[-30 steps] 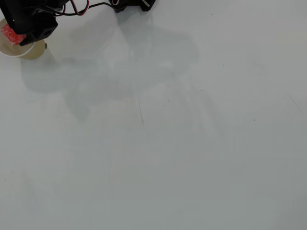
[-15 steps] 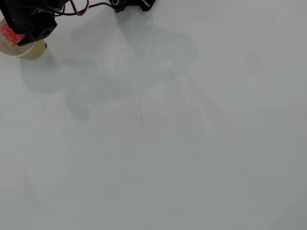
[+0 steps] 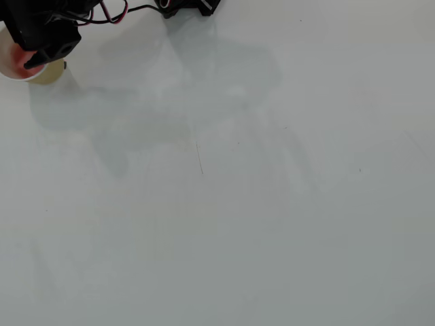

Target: Pick up the cube and drop it in the cup.

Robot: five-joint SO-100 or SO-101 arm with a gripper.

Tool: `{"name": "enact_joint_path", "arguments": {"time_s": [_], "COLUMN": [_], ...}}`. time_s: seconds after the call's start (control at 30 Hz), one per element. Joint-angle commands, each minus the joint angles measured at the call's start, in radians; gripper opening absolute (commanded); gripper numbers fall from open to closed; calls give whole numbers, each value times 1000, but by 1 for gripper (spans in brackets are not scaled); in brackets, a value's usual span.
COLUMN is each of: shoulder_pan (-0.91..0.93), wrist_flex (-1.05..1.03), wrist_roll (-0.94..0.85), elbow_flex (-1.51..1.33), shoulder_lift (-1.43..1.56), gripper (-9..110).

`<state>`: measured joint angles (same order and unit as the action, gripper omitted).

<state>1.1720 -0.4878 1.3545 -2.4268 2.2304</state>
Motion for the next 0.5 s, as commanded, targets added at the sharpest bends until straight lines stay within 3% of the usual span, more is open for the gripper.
{"name": "enact_joint_path", "arguments": {"time_s": [0.0, 0.47], "shoulder_pan": [-2, -3], "wrist_flex": [38, 40], "wrist_roll": [-14, -15], "elbow_flex": [149, 144], "shoulder_lift": [34, 37], "gripper": [38, 39]}}
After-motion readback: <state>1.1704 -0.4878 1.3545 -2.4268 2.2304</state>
